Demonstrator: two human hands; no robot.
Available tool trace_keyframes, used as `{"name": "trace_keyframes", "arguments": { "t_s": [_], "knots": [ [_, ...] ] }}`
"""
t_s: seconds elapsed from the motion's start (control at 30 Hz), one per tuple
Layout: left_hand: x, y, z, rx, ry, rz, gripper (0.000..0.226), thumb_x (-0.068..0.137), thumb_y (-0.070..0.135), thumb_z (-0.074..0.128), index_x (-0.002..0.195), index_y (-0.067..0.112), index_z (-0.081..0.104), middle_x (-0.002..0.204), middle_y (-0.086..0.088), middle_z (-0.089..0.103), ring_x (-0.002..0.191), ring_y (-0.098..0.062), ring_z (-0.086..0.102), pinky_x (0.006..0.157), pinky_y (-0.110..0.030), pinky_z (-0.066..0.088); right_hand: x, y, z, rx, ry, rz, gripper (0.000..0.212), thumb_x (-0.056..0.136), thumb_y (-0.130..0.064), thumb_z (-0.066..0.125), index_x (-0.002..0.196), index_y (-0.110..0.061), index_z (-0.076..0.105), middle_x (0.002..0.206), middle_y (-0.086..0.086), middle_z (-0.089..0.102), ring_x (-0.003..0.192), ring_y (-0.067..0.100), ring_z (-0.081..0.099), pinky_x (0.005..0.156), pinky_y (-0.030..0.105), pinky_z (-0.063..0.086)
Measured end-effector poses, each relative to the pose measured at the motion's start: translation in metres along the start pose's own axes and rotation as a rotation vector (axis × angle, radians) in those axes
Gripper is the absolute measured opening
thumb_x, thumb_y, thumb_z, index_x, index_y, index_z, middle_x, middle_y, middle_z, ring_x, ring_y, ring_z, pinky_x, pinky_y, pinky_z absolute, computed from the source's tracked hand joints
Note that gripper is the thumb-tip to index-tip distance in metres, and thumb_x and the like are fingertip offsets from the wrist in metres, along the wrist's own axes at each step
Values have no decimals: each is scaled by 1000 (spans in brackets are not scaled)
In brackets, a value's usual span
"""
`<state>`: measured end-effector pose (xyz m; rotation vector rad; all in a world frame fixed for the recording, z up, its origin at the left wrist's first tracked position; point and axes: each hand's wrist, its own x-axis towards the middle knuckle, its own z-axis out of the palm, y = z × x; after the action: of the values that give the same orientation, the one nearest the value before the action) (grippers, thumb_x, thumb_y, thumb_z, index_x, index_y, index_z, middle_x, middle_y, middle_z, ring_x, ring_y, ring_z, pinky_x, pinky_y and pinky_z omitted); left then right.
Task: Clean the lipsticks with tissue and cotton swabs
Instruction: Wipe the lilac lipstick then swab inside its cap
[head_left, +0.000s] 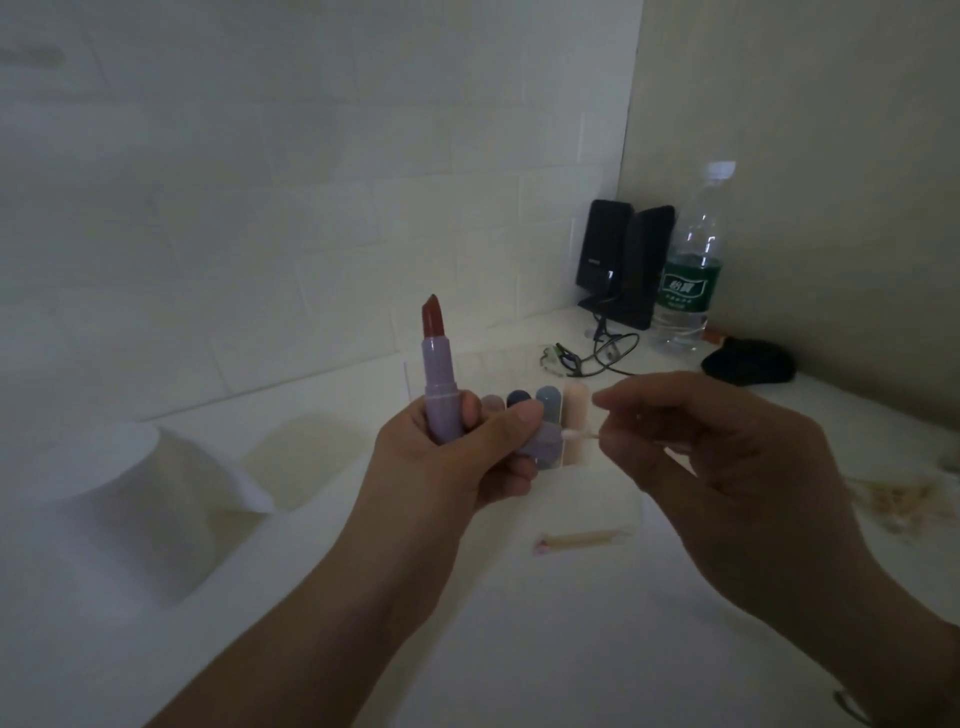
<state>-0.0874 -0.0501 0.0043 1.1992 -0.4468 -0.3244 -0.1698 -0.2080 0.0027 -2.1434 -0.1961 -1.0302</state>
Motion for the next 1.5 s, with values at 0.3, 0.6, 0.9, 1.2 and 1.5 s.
{"name": "trace_keyframes", "arguments": {
  "t_s": [0.3, 0.6, 0.9, 1.2, 1.5],
  "knots": [
    [-1, 3, 0, 0, 5, -7, 24, 64, 22, 74, 46, 24, 57, 68, -11, 66, 54, -15, 60, 51, -21, 51, -1, -2, 5, 2, -79, 3, 23, 80, -13, 74, 94, -30, 66, 85, -14, 67, 77, 8, 67, 72, 21, 53],
    [-1, 3, 0, -9, 3, -12, 24, 64, 21, 75, 47, 23, 58, 69, -13, 66, 55, -16, 59, 51, -21, 50, -2, -2, 6, -53, -92, -24, 21, 80, -13, 73, 91, -29, 65, 86, -14, 66, 76, 5, 66, 73, 9, 49],
    [-1, 3, 1, -16, 6, -43, 22, 63, 21, 75, 47, 24, 60, 73, -16, 67, 53, -15, 59, 51, -21, 50, -1, -3, 3, -9, -104, -7, 24, 77, -5, 75, 86, -25, 66, 83, -12, 67, 75, 5, 66, 73, 6, 45],
    [0, 4, 0, -41, 8, -72, 14, 64, 24, 73, 55, 18, 64, 62, -9, 63, 50, -12, 58, 47, -18, 49, -1, -4, 2, -58, -120, -34, 25, 76, -7, 76, 89, -25, 65, 83, -13, 66, 75, 2, 65, 73, 4, 45],
    [2, 4, -1, -222, -11, -267, 30, 69, 22, 70, 88, -1, 70, 70, -11, 62, 51, -9, 57, 46, -14, 52, -1, -3, 0, -164, -23, -18, 14, 93, -19, 55, 97, -31, 60, 68, -9, 60, 76, -3, 58, 64, -2, 38]
  ]
}}
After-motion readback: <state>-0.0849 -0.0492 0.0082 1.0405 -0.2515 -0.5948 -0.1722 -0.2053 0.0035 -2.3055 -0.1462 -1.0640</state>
